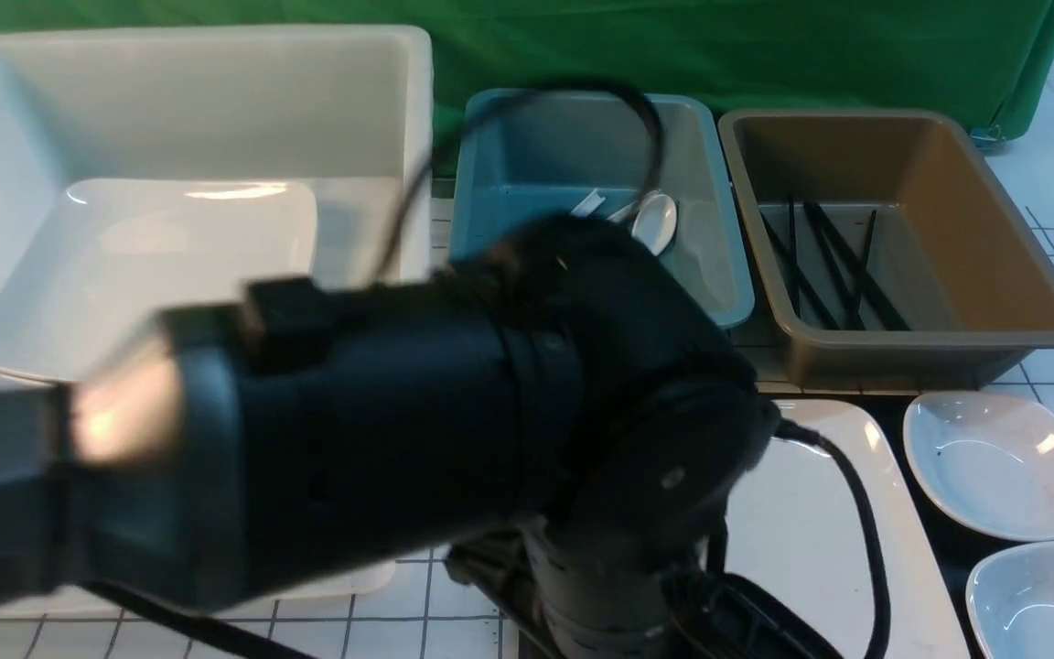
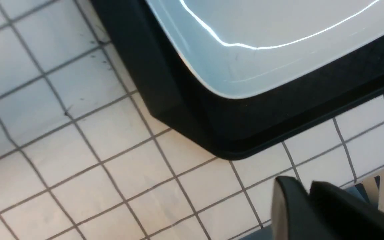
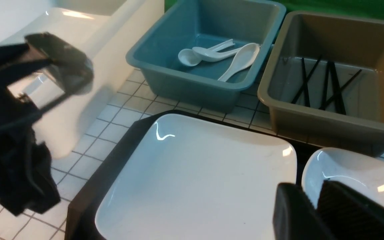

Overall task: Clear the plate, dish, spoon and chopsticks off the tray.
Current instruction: Use the left arm to grab a plate from the dinner plate

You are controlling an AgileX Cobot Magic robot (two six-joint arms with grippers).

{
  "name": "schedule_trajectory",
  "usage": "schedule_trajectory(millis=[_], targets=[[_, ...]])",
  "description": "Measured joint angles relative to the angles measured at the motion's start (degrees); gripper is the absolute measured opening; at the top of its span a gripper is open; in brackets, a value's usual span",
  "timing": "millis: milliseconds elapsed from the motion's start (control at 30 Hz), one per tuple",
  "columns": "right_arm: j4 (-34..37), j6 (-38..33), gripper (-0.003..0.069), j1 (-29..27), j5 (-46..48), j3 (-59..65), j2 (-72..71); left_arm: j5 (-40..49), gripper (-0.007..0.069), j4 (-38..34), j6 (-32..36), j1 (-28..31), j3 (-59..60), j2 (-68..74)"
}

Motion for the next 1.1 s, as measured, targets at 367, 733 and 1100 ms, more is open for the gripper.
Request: schedule_trajectory(millis=[367,733,1100], targets=[[0.0,0.0,0.0146,0.0,-0.1,0.0,0.0,-37.1,0.0011,-18.9,-3.3,0.0,25.0,-7.4],[0.0,0.0,0.0157,0.0,-0.1,0.0,0.0,-79.0,0.0078,-45.1,-6.4,-2.4,43.0,-7.5],[0.0,0.0,0.0169,0.0,-1.0,0.0,0.0,-72.3,0.0400,-46.0,-7.6,-2.4,43.0,-2.2]])
